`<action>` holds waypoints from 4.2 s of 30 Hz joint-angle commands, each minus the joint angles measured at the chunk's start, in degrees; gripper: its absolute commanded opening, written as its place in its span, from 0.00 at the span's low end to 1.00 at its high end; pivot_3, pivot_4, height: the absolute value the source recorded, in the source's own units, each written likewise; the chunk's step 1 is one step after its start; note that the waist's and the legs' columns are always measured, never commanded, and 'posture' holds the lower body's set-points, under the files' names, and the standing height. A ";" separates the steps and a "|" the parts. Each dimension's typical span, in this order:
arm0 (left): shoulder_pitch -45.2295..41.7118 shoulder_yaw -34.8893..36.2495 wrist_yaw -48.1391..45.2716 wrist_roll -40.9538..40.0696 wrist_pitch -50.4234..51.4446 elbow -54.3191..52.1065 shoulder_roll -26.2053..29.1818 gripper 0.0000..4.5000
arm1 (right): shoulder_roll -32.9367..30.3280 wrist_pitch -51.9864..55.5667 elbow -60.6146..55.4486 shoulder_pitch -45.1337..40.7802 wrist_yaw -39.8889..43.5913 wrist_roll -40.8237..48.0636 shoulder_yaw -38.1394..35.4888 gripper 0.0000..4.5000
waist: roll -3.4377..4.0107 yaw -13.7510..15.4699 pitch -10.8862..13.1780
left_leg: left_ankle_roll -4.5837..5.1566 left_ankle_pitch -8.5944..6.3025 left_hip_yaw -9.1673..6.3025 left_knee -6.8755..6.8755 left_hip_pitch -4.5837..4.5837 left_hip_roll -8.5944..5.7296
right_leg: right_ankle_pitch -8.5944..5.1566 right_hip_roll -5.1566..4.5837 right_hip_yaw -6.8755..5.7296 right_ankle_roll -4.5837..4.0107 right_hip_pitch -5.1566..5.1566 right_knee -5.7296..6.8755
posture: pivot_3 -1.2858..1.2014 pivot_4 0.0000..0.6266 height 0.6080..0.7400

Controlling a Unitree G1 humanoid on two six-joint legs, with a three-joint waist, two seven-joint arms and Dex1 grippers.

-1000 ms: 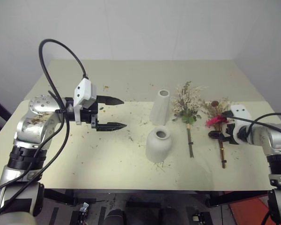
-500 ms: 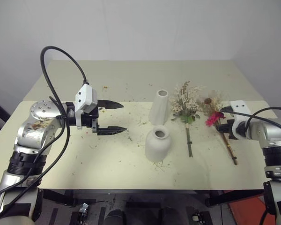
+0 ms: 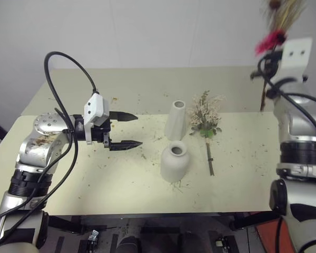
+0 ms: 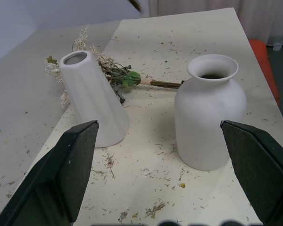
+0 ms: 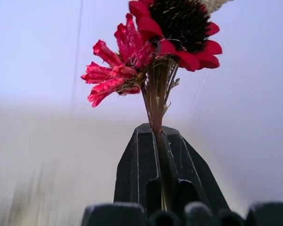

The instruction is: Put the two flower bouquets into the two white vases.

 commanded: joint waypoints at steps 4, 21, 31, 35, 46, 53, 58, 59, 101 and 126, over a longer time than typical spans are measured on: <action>-0.07 6.22 2.32 -2.90 1.15 -0.20 0.57 1.00 | 10.32 -15.92 -0.28 -2.71 13.92 18.13 -8.92 0.01 | 0.02 -0.07 0.01 | 0.00 0.00 0.00 0.00 -0.03 0.01 | 0.03 0.00 0.01 0.01 -0.04 0.03 | 0.52 0.24 1.00; 7.29 12.02 8.72 -4.75 5.08 -6.11 2.33 1.00 | 21.07 -14.01 -6.47 0.92 27.43 24.96 -2.04 0.01 | 0.08 0.01 -0.01 | -0.04 0.03 -0.02 -0.01 0.06 0.04 | 0.04 0.00 -0.01 0.00 -0.04 0.17 | 0.52 0.24 1.00; 7.20 11.75 9.82 -5.23 5.99 -6.94 2.56 1.00 | 21.29 -14.26 -7.44 3.49 28.64 23.86 -0.02 0.01 | 0.08 -0.08 -0.01 | -0.04 0.03 -0.01 -0.01 0.07 0.05 | 0.04 0.01 -0.01 0.00 -0.06 0.17 | 0.52 0.24 1.00; 7.14 11.64 9.88 -5.26 6.15 -6.76 2.37 1.00 | 21.49 -13.86 -8.08 5.01 29.29 23.72 0.52 0.01 | 0.08 -0.07 -0.01 | -0.05 0.03 -0.01 -0.01 0.06 0.04 | 0.04 0.00 -0.01 0.00 -0.05 0.17 | 0.52 0.24 1.00; 7.05 11.41 10.10 -5.26 6.03 -6.72 2.07 1.00 | 22.56 -16.35 -3.98 5.66 30.50 22.15 1.03 0.01 | 0.08 -0.11 -0.01 | -0.05 0.03 -0.01 -0.02 0.07 0.04 | 0.04 0.01 0.00 0.00 -0.05 0.17 | 0.52 0.24 1.00; 7.98 11.71 10.76 -5.44 6.09 -7.70 1.90 1.00 | 23.34 -18.67 0.12 5.32 32.17 20.46 1.52 0.01 | 0.08 -0.14 -0.01 | -0.05 0.03 -0.01 -0.03 0.07 0.05 | 0.04 0.01 0.00 -0.01 -0.06 0.16 | 0.52 0.24 1.00; 8.61 12.17 11.18 -5.64 5.89 -8.08 1.94 1.00 | 23.64 -19.86 1.03 6.69 33.32 19.36 2.25 0.01 | 0.08 -0.11 -0.01 | -0.05 0.03 -0.01 -0.03 0.07 0.05 | 0.04 0.01 -0.01 -0.01 -0.06 0.15 | 0.52 0.24 1.00; 8.65 12.17 11.25 -5.64 5.86 -8.12 1.92 1.00 | 23.72 -20.13 1.14 6.91 33.63 19.22 2.35 0.01 | 0.08 -0.10 -0.01 | -0.05 0.03 -0.01 -0.03 0.07 0.05 | 0.04 0.01 -0.01 -0.01 -0.06 0.15 | 0.52 0.24 1.00; 7.39 10.28 10.61 -4.79 4.47 -6.38 -0.08 1.00 | 20.89 -18.55 -4.52 13.13 27.10 12.51 4.58 1.00 | 0.08 -0.12 -0.01 | -0.06 0.03 -0.02 -0.04 0.09 0.05 | 0.04 0.02 0.00 -0.01 -0.04 0.13 | 0.52 0.24 1.00; 7.21 9.82 10.60 -4.84 4.83 -6.67 0.68 1.00 | -1.84 10.70 -29.06 23.96 35.09 9.47 9.18 1.00 | 0.07 0.61 -0.01 | -0.05 0.03 -0.03 -0.03 0.06 0.03 | 0.03 0.03 -0.02 -0.01 -0.01 0.00 | 0.52 0.24 1.00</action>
